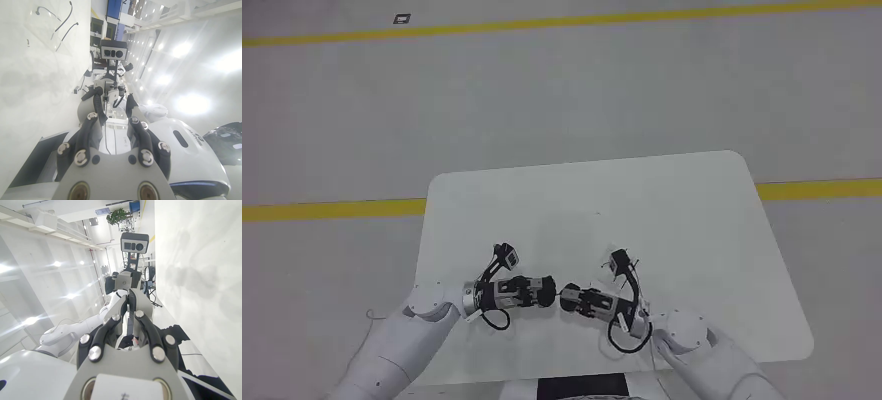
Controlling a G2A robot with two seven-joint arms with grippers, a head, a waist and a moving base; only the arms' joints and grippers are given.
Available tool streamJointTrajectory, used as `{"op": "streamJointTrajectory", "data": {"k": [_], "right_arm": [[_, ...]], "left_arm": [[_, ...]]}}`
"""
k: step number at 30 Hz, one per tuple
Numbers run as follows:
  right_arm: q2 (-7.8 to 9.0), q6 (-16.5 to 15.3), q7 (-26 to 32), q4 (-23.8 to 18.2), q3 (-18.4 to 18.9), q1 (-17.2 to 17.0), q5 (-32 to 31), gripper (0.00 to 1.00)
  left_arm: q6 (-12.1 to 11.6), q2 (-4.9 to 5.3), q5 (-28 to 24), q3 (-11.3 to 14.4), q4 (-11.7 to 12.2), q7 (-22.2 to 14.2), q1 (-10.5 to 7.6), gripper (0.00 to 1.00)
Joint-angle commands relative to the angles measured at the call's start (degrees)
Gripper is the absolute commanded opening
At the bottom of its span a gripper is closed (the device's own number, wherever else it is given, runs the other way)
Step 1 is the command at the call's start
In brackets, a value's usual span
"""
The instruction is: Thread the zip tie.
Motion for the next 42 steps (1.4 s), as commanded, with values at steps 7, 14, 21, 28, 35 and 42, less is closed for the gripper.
{"op": "streamJointTrajectory", "data": {"k": [7, 14, 21, 28, 35, 42], "right_arm": [[-0.06, 0.21, 0.18, 0.35, -0.61, 0.50, -0.01, 0.00], [-0.05, 0.16, -0.05, 0.35, -0.79, 0.52, 0.05, 0.00], [0.01, 0.47, -1.27, 0.46, -0.61, 0.48, -0.31, 0.00], [0.18, 1.31, -4.54, -0.55, 0.46, -0.61, -0.67, 0.00], [0.36, 3.12, -6.62, -1.81, 1.24, -1.54, -1.17, 0.00], [0.42, 3.77, -6.85, -2.63, 1.22, -1.76, -1.79, 0.00]], "left_arm": [[0.11, 0.06, 0.40, 0.29, -0.04, 0.18, -0.04, 0.21], [0.41, 0.14, 0.70, 0.49, -0.09, 0.15, -0.18, 0.19], [0.63, 0.24, 1.51, 0.71, -0.09, 0.31, -0.35, 0.13], [0.72, 0.44, 3.48, 0.78, -0.63, 1.47, -0.32, 0.12], [0.88, 0.62, 5.41, 0.96, -1.73, 3.01, -0.20, 0.12], [0.90, 0.76, 5.72, 1.03, -2.08, 3.43, -0.12, 0.09]]}}
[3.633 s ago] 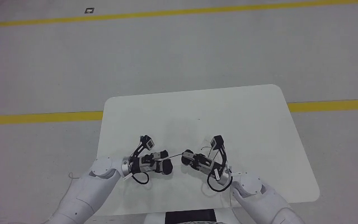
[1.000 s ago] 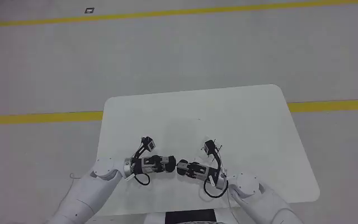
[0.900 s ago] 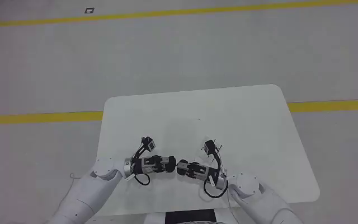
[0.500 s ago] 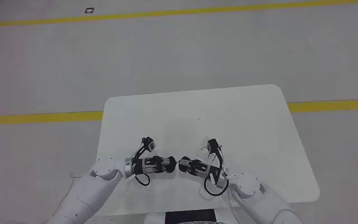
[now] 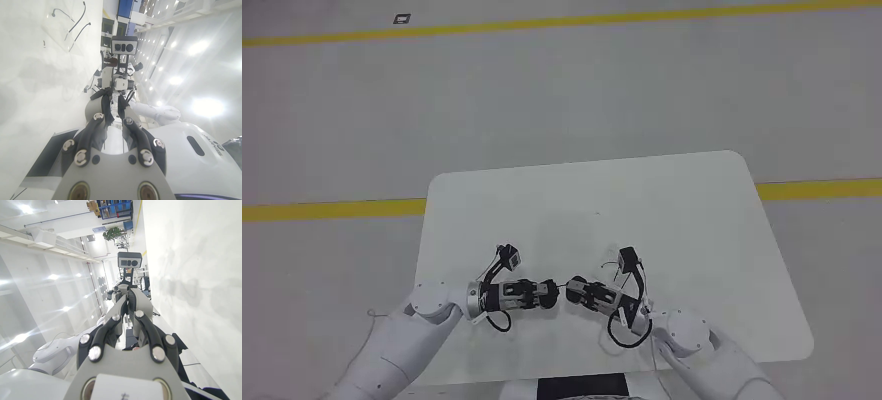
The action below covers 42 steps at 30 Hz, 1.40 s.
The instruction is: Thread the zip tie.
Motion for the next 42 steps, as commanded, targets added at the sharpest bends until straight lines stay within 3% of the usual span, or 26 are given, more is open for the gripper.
{"op": "streamJointTrajectory", "data": {"k": [1, 42], "right_arm": [[-0.02, -0.29, 0.56, -0.09, -0.19, 0.10, 0.23, 0.00], [-0.39, -1.87, 4.35, 1.93, -2.58, 2.15, 1.45, 0.00]], "left_arm": [[0.08, 0.04, 0.03, 0.04, -0.06, 0.05, -0.01, 0.08], [-0.38, 0.21, -1.66, 1.23, 0.84, -0.03, -0.77, 0.06]]}}
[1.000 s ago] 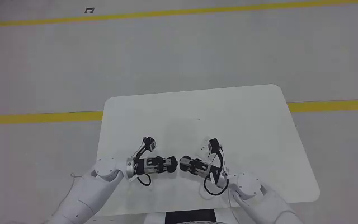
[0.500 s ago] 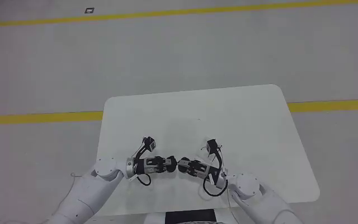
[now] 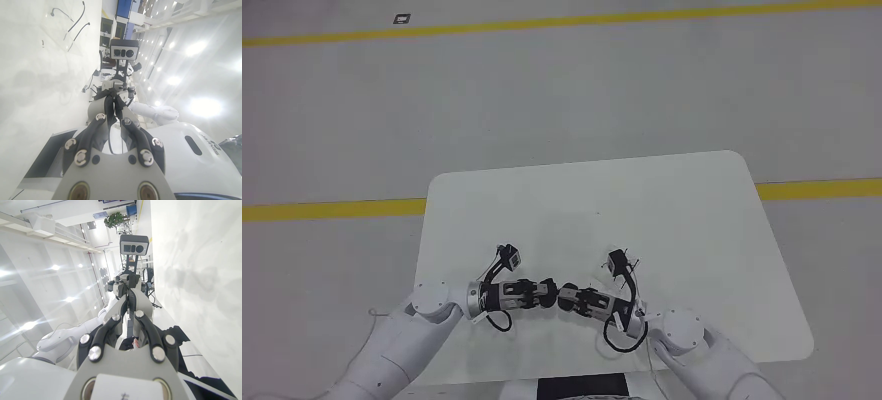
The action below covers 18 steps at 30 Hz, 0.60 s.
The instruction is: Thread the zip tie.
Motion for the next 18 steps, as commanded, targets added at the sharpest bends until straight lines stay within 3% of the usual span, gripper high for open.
{"op": "streamJointTrajectory", "data": {"k": [1, 16, 17, 18], "right_arm": [[-0.01, -0.03, 0.13, 0.09, -0.08, 0.11, 0.03, 0.00], [0.09, -0.85, 0.98, 0.33, -0.20, 0.05, 0.32, 0.00], [0.10, -0.82, 0.99, 0.32, -0.18, 0.05, 0.34, 0.12], [0.10, -0.83, 0.88, 0.31, -0.13, -0.01, 0.52, 0.47]], "left_arm": [[-0.01, 0.01, -0.02, 0.04, 0.04, 0.01, -0.04, 0.05], [-0.19, 0.11, -0.28, 0.33, 0.22, -0.06, -0.13, 0.00], [-0.25, 0.11, -0.32, 0.35, 0.22, -0.11, -0.13, 0.00], [-0.37, 0.13, -0.38, 0.35, 0.21, -0.16, -0.12, 0.00]]}}
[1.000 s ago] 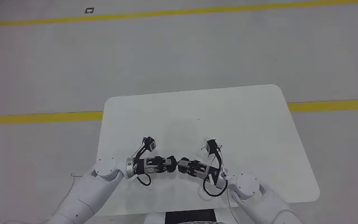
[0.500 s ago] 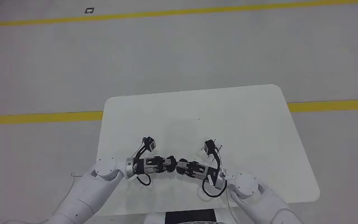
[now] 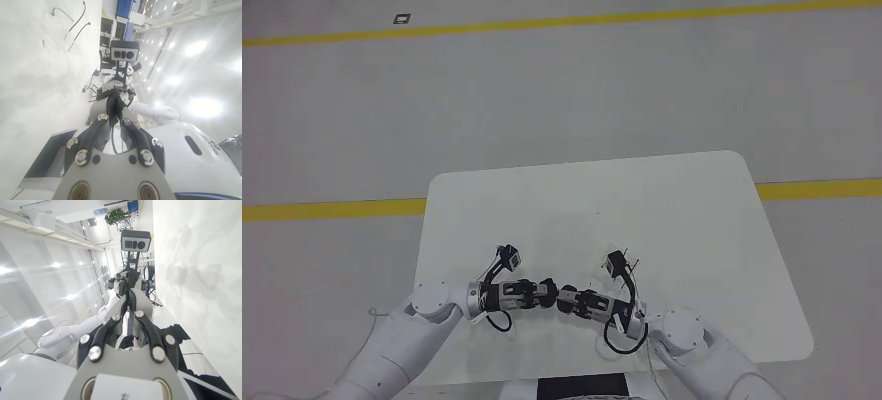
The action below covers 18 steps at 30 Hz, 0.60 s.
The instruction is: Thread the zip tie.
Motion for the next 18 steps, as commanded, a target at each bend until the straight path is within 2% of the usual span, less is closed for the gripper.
{"op": "streamJointTrajectory", "data": {"k": [1, 9, 16, 18], "right_arm": [[0.02, 0.03, -0.20, 0.01, 0.11, -0.09, 0.26, 1.00], [0.28, -0.23, -0.89, -0.35, 1.42, -0.63, 0.86, 1.00], [1.01, -1.22, -2.80, -1.98, 4.69, -2.45, -0.31, 1.00], [1.12, -1.87, -3.34, -2.51, 5.22, -2.92, -0.75, 1.00]], "left_arm": [[-0.23, 0.03, -0.08, -0.04, -0.03, -0.10, 0.02, 0.00], [-0.87, 0.39, -0.40, -0.87, -0.55, -0.50, 0.52, 0.00], [-1.75, 0.96, -0.02, -2.31, -1.43, -0.85, 1.32, 0.00], [-1.75, 1.09, 1.31, -2.49, -2.61, -1.93, 1.06, 0.00]]}}
